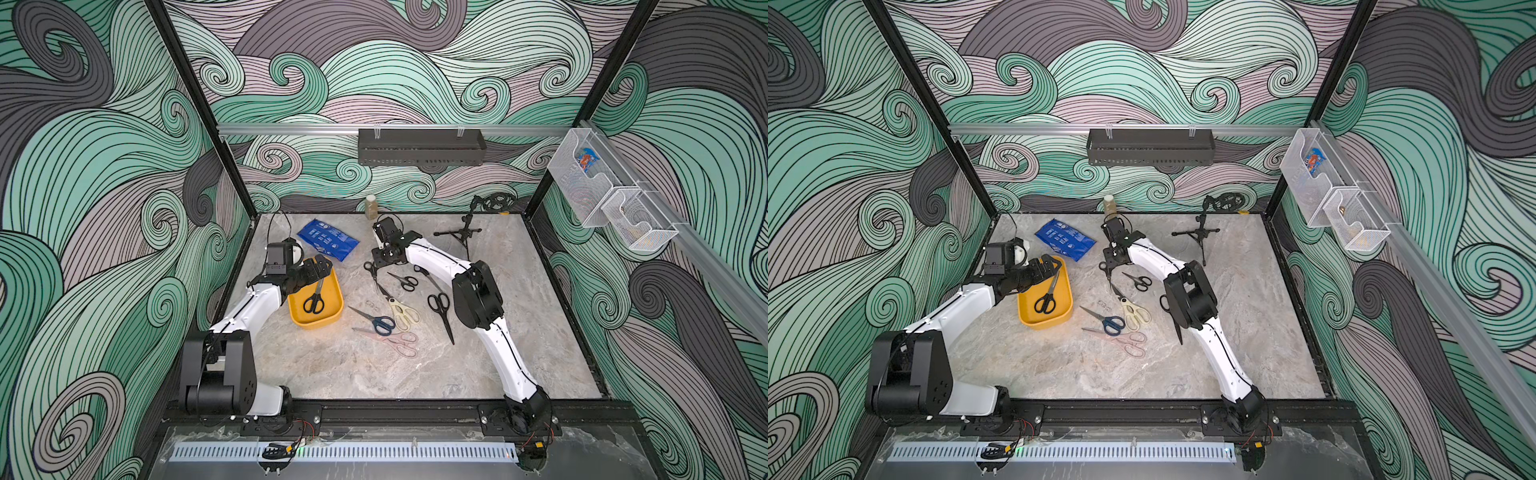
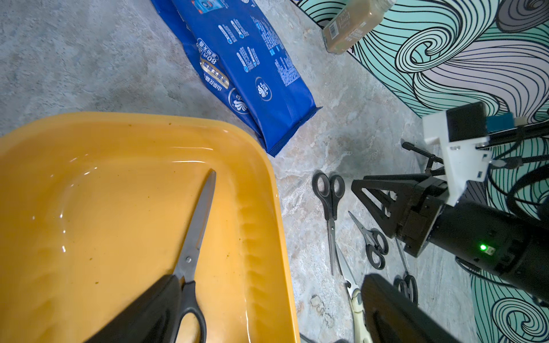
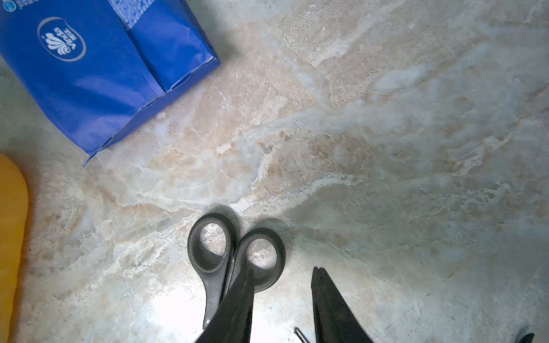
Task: Put the scissors into the storage box
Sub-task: Pick up the scissors from the center of the board.
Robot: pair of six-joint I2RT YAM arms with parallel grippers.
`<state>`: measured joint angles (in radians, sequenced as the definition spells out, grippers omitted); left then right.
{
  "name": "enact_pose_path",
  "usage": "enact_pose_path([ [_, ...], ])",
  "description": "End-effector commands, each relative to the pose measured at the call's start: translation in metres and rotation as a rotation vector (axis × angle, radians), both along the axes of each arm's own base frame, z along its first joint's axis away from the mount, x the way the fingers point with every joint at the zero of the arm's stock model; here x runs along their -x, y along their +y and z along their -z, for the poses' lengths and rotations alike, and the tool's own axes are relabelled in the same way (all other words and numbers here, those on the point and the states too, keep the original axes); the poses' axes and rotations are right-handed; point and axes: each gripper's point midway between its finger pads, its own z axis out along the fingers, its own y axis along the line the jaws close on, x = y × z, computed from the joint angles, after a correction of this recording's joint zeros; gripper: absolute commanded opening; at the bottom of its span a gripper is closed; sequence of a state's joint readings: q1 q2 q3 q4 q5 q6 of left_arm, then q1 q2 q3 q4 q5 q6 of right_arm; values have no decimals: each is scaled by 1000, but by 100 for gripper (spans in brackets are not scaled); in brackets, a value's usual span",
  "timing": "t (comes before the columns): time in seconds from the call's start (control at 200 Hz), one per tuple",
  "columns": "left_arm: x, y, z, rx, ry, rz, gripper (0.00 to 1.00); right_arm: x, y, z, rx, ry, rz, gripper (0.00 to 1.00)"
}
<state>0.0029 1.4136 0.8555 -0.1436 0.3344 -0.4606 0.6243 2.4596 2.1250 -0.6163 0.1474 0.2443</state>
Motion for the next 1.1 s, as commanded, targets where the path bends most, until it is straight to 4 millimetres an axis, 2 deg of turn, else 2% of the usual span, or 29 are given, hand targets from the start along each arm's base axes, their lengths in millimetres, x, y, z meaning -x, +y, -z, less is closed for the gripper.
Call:
enact_pose_path([
  [0.0,-2,-1,-18,-21,-44,12,99,4,-3,23,26,39,-12,36],
  [0.6,-3,-1,-17,-24,-41,12,98,9,-12,48,78,69,-13,36],
  [0.916,-4,-2,-19,-22,-43,16,99,35,-33,79,207,213,-44,33],
  [1.096,-4,-2,-19,-24,-44,17,99,49,-41,69,206,242,-31,33],
])
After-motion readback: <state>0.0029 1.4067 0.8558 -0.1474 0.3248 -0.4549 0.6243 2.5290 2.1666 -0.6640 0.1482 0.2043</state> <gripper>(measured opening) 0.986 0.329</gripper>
